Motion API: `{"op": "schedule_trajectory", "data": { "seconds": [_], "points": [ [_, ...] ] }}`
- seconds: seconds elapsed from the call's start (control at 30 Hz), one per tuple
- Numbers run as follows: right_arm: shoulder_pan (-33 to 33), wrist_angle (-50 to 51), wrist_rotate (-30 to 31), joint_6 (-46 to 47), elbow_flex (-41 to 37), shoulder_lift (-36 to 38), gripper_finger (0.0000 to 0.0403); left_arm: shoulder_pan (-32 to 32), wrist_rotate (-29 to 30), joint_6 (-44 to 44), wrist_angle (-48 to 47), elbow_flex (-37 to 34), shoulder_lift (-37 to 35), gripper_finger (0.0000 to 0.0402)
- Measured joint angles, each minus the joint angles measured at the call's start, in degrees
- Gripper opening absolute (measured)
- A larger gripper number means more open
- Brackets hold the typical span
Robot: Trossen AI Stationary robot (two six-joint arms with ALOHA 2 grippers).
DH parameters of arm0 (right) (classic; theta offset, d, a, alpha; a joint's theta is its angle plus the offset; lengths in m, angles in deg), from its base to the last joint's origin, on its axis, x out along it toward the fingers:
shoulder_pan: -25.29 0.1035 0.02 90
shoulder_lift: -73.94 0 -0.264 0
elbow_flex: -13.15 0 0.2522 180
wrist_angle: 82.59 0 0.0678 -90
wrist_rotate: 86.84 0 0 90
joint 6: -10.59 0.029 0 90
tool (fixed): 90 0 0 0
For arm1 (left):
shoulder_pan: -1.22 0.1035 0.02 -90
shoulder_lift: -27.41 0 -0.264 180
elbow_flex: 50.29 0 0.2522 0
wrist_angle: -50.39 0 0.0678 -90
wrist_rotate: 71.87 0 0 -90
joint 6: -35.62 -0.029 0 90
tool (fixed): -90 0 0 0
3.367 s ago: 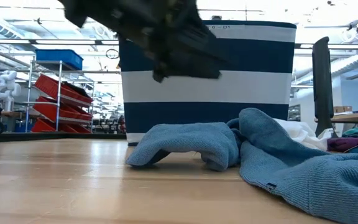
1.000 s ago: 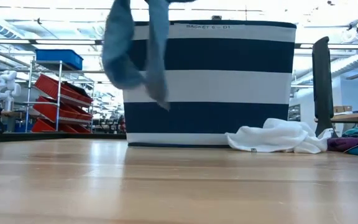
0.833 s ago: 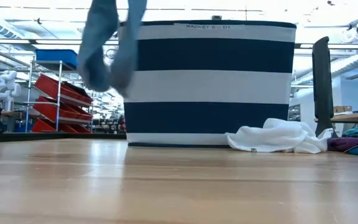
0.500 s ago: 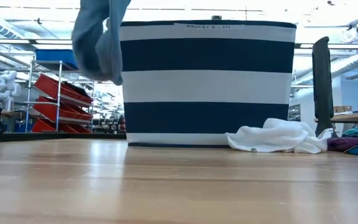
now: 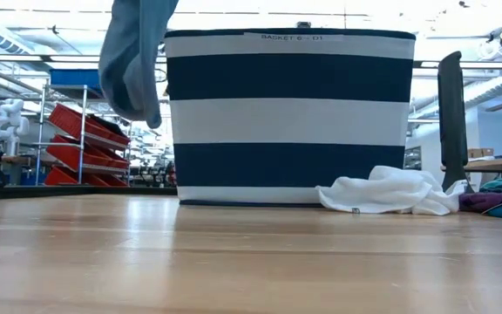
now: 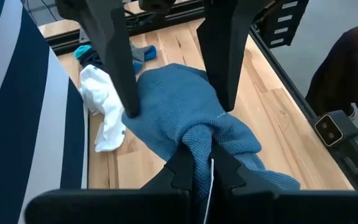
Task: Sort clothes
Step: Put the blue socks into the blue laundry organizer
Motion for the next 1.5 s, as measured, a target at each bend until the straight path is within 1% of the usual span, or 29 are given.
{"op": "schedule_trajectory", "data": {
  "seconds": [0.07, 0.13, 0.2, 0.27, 0.33, 0.5, 0.53, 0.57, 0.67, 0.73, 0.8, 0.97, 1.17, 1.33, 1.4, 1.5],
  "points": [
    [0.00, 0.87, -0.04, 0.76, 0.00, 0.00, 0.0251, 0.16, -0.01, -0.04, 0.10, 0.00, 0.00, 0.0017],
    [0.00, 0.94, -0.02, 0.84, 0.00, 0.00, 0.0236, 0.35, -0.14, -0.07, 0.16, 0.00, 0.00, 0.0017],
    [0.00, 0.98, 0.00, 0.63, 0.00, 0.00, 0.0212, 0.43, -0.19, -0.07, 0.19, 0.00, 0.00, 0.0017],
    [-0.04, 0.97, 0.15, 0.49, 0.00, 0.00, 0.0182, 0.64, -0.18, -0.03, 0.68, 0.00, 0.00, 0.0026],
    [-0.26, 0.97, 0.17, 0.49, 0.00, 0.00, 0.0145, 0.81, 0.00, 0.01, 1.80, 0.00, 0.00, 0.0045],
    [-0.37, 1.26, 0.48, 0.51, 0.00, 0.00, 0.0038, 0.81, 3.69, -0.51, 3.19, 0.00, 0.00, 0.0112],
    [-0.37, 1.28, 0.50, 0.51, 0.00, 0.00, 0.0021, 0.81, 4.25, -0.41, 3.12, 0.00, 0.00, 0.0126],
    [-0.37, 1.25, 0.59, 0.49, 0.00, 0.00, 0.0013, 0.81, 4.89, -0.10, 2.88, 0.02, 0.00, 0.0140],
    [-0.25, 0.70, 4.50, 0.58, 0.00, -0.02, 0.0012, 0.82, 5.78, -0.05, 2.42, 0.02, -0.35, 0.0169],
    [-0.20, 0.88, 7.08, 0.23, -0.01, 0.31, 0.0007, 0.84, 5.76, -0.04, 1.47, 0.02, -1.44, 0.0176],
    [-0.22, 1.32, 8.46, 0.03, -0.04, 1.23, 0.0005, 0.85, 5.78, -0.04, -0.91, 0.03, -3.54, 0.0179],
    [-0.22, 2.86, 14.57, -0.87, -0.04, 5.83, 0.0003, 0.83, 6.32, 0.06, -8.27, 0.11, -10.55, 0.0180],
    [-0.85, 1.57, 19.71, -4.54, -0.04, 12.63, 0.0002, 0.82, 8.78, 2.69, -12.77, -0.02, -19.07, 0.0180],
    [-4.42, -0.57, 20.25, -7.09, -0.02, 17.28, 0.0001, 0.81, 9.86, 3.11, -12.79, -3.29, -23.58, 0.0180],
    [-6.89, -2.73, 20.06, -8.92, -0.02, 18.37, 0.0001, 0.81, 11.25, 3.85, -12.39, -6.04, -24.83, 0.0180],
    [-11.63, -5.51, 19.07, -12.32, -0.02, 19.32, 0.0001, 0.81, 12.14, 5.37, -8.39, -11.13, -26.29, 0.0180]
  ]
}}
